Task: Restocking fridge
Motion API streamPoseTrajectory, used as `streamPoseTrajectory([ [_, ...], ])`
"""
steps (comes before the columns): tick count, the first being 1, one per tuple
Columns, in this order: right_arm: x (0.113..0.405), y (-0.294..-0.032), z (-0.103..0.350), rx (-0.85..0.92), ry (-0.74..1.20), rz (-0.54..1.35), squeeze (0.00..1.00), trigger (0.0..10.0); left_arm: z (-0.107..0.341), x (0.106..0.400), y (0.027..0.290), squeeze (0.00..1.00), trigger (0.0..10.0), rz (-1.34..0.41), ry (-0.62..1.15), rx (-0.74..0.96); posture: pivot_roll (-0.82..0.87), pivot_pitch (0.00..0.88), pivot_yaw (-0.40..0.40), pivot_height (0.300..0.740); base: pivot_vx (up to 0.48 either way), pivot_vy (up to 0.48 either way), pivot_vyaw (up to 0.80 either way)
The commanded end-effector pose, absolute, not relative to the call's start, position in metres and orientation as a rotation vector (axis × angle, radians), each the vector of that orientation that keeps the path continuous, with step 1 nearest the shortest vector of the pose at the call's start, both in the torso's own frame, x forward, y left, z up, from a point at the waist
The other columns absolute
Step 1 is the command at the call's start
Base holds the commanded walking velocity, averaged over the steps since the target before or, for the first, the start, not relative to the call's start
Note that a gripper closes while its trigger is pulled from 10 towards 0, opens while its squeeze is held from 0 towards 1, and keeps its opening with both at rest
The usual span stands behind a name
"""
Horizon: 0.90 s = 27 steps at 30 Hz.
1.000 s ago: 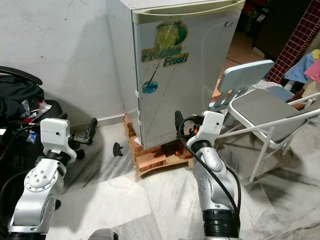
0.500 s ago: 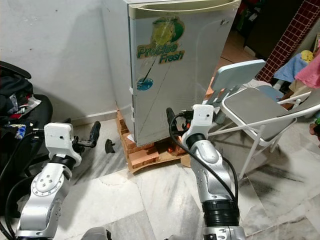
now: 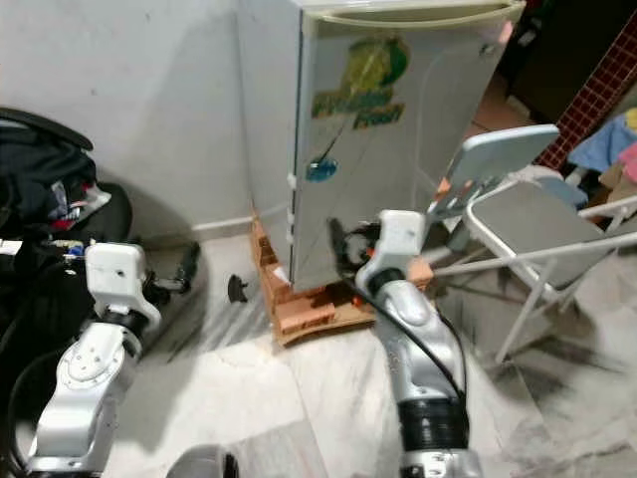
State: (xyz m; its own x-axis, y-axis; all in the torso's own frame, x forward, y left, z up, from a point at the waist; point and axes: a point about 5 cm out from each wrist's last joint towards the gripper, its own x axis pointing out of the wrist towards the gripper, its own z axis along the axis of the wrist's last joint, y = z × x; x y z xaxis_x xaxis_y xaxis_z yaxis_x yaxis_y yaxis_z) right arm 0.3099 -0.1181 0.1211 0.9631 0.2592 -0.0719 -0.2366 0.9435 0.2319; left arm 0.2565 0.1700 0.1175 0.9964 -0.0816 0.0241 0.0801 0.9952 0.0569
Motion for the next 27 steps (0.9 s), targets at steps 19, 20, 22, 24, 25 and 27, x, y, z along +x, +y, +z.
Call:
streamPoseTrajectory([
  [19, 0.311, -0.132, 0.124, 0.234, 0.073, 0.212, 0.00, 10.0, 0.122, 0.254, 0.159, 0.00, 10.0, -0.140, -0.043, 0.040, 0.14, 0.041, -0.066, 0.740, 0.197, 0.418, -0.75],
  [20, 0.311, -0.132, 0.125, 0.234, 0.070, 0.212, 0.00, 10.0, 0.122, 0.254, 0.160, 0.00, 10.0, -0.141, -0.045, 0.042, 0.14, 0.041, -0.066, 0.740, 0.251, 0.409, 0.00],
  [22, 0.309, -0.128, 0.126, 0.235, 0.064, 0.219, 0.00, 10.0, 0.124, 0.252, 0.162, 0.00, 10.0, -0.155, -0.048, 0.056, 0.14, 0.048, -0.068, 0.740, 0.337, 0.341, 0.00],
  [24, 0.308, -0.127, 0.126, 0.228, 0.064, 0.228, 0.00, 10.0, 0.124, 0.252, 0.164, 0.00, 10.0, -0.151, -0.044, 0.054, 0.13, 0.053, -0.067, 0.740, 0.356, 0.322, 0.00],
  [25, 0.306, -0.129, 0.125, 0.223, 0.066, 0.228, 0.00, 10.0, 0.122, 0.252, 0.168, 0.00, 10.0, -0.143, -0.037, 0.052, 0.13, 0.056, -0.066, 0.740, 0.356, 0.322, 0.00],
  [27, 0.305, -0.133, 0.122, 0.221, 0.074, 0.211, 0.00, 10.0, 0.121, 0.252, 0.169, 0.00, 10.0, -0.134, -0.033, 0.068, 0.13, 0.063, -0.066, 0.740, 0.281, 0.270, 0.00],
])
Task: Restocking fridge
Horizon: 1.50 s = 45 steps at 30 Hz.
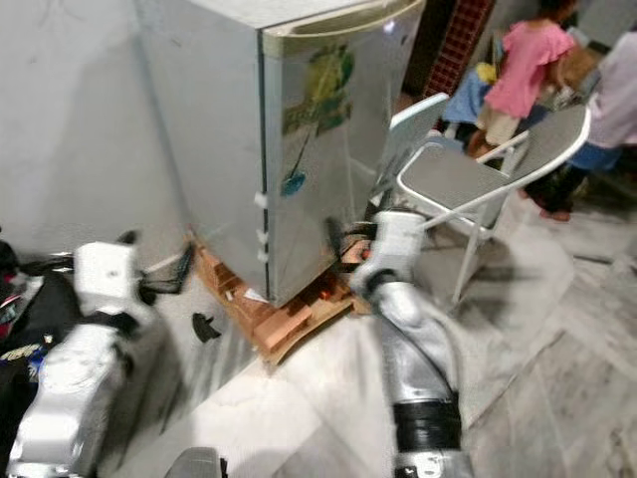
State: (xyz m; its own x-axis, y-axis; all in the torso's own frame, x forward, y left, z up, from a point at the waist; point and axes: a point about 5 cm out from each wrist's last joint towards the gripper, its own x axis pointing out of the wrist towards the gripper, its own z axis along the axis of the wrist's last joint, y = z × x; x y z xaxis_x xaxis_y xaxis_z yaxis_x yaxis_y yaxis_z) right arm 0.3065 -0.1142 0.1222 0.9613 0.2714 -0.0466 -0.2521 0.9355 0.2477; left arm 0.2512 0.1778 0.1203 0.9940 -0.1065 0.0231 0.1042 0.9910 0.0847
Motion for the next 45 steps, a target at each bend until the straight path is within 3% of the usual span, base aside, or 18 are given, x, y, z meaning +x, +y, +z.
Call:
streamPoseTrajectory([
  [1, 0.305, -0.135, 0.120, 0.220, 0.080, 0.200, 0.00, 10.0, 0.121, 0.252, 0.169, 0.00, 10.0, -0.131, -0.035, 0.074, 0.13, 0.063, -0.065, 0.740, 0.000, 0.000, 0.00],
  [16, 0.297, -0.128, 0.119, 0.230, 0.103, 0.182, 0.00, 10.0, 0.126, 0.250, 0.165, 0.00, 10.0, -0.159, -0.028, 0.038, 0.12, 0.110, -0.061, 0.740, 0.000, 0.000, -0.63],
  [25, 0.293, -0.135, 0.116, 0.190, 0.107, 0.168, 0.00, 10.0, 0.126, 0.248, 0.158, 0.00, 10.0, -0.181, -0.024, 0.034, 0.11, 0.107, -0.049, 0.740, 0.000, 0.380, -0.80],
  [35, 0.296, -0.135, 0.122, 0.173, 0.092, 0.164, 0.00, 10.0, 0.133, 0.252, 0.155, 0.00, 10.0, -0.221, -0.049, 0.040, 0.11, 0.117, -0.034, 0.740, 0.000, 0.000, -0.80],
  [45, 0.291, -0.132, 0.111, 0.165, 0.122, 0.169, 0.00, 10.0, 0.131, 0.249, 0.149, 0.00, 10.0, -0.244, -0.048, 0.006, 0.12, 0.105, -0.040, 0.740, 0.381, 0.000, 0.00],
])
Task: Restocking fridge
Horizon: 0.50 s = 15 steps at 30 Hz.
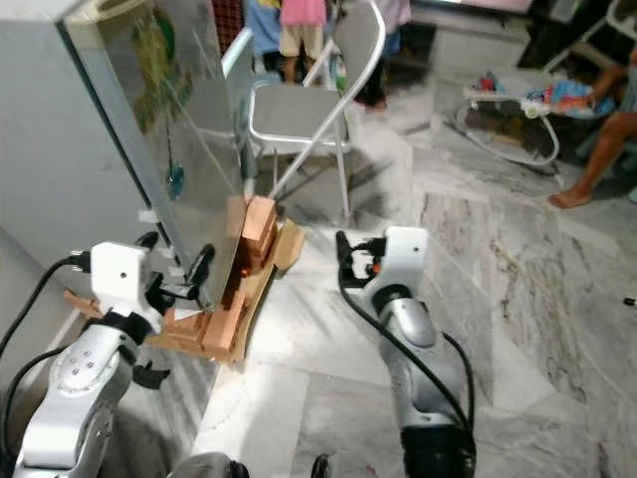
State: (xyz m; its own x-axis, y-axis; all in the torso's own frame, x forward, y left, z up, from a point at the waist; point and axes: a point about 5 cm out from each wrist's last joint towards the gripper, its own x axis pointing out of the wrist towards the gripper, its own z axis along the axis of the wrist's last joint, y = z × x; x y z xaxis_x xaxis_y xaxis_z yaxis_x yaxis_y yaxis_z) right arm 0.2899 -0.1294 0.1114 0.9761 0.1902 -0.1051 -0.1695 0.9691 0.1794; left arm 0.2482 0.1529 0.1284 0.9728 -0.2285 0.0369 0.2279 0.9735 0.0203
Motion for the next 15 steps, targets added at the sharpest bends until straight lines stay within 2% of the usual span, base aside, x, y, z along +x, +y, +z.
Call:
streamPoseTrajectory([
  [1, 0.2918, -0.1319, 0.1122, 0.165, 0.119, 0.170, 0.00, 10.0, 0.1308, 0.2496, 0.1490, 0.00, 10.0, -0.240, -0.049, 0.002, 0.12, 0.105, -0.040, 0.740, 0.450, 0.000, 0.00],
  [5, 0.2939, -0.1311, 0.1138, 0.164, 0.114, 0.172, 0.00, 10.0, 0.1310, 0.2504, 0.1481, 0.00, 10.0, -0.240, -0.052, 0.015, 0.12, 0.102, -0.043, 0.740, 0.394, 0.273, 0.00],
  [7, 0.2944, -0.1311, 0.1139, 0.161, 0.112, 0.175, 0.00, 10.0, 0.1311, 0.2503, 0.1469, 0.00, 10.0, -0.246, -0.055, 0.020, 0.12, 0.101, -0.045, 0.740, 0.337, 0.000, 0.00],
  [15, 0.2938, -0.1312, 0.1132, 0.150, 0.120, 0.178, 0.00, 10.0, 0.1311, 0.2515, 0.1445, 0.00, 10.0, -0.243, -0.056, 0.019, 0.11, 0.116, -0.049, 0.740, 0.000, 0.000, 0.00],
])
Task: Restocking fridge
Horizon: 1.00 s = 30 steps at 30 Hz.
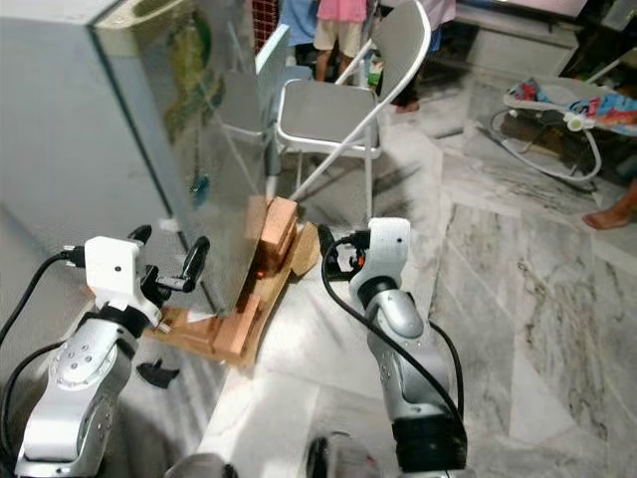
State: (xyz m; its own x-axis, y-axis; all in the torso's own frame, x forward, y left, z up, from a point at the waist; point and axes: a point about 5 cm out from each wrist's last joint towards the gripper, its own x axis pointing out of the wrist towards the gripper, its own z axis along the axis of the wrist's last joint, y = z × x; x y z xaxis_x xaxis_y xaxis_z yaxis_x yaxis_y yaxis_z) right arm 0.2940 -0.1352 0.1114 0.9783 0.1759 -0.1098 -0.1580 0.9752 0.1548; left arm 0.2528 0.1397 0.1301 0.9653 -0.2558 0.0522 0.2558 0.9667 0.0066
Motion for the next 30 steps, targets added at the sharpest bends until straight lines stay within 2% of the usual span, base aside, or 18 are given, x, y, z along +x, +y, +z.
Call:
streamPoseTrajectory([
  [1, 0.294, -0.131, 0.113, 0.149, 0.121, 0.177, 0.00, 10.0, 0.131, 0.252, 0.144, 0.00, 10.0, -0.246, -0.058, 0.020, 0.11, 0.115, -0.049, 0.740, 0.000, 0.000, 0.00],
  [4, 0.293, -0.130, 0.112, 0.136, 0.130, 0.177, 0.00, 10.0, 0.132, 0.254, 0.143, 0.00, 10.0, -0.250, -0.062, 0.021, 0.11, 0.118, -0.049, 0.740, 0.000, 0.000, 0.00],
  [7, 0.292, -0.131, 0.111, 0.151, 0.140, 0.168, 0.00, 10.0, 0.134, 0.257, 0.143, 0.00, 10.0, -0.255, -0.080, 0.021, 0.11, 0.123, -0.051, 0.740, 0.000, 0.000, -0.79],
  [13, 0.285, -0.140, 0.111, 0.142, 0.133, 0.150, 0.00, 10.0, 0.136, 0.260, 0.143, 0.00, 10.0, -0.257, -0.095, 0.014, 0.10, 0.124, -0.049, 0.740, 0.374, 0.000, -0.80],
  [17, 0.274, -0.147, 0.112, 0.120, 0.126, 0.155, 0.00, 10.0, 0.134, 0.256, 0.145, 0.00, 10.0, -0.243, -0.090, 0.013, 0.09, 0.114, -0.050, 0.740, 0.440, 0.000, 0.00],
  [25, 0.251, -0.158, 0.102, 0.059, 0.148, 0.164, 0.00, 10.0, 0.121, 0.236, 0.166, 0.00, 10.0, -0.093, -0.049, 0.048, 0.10, 0.080, -0.054, 0.740, 0.269, 0.371, 0.00],
  [30, 0.245, -0.159, 0.096, 0.052, 0.170, 0.162, 0.00, 10.0, 0.116, 0.222, 0.186, 0.00, 10.0, 0.053, -0.045, 0.087, 0.10, 0.074, -0.053, 0.740, 0.000, 0.000, 0.00],
])
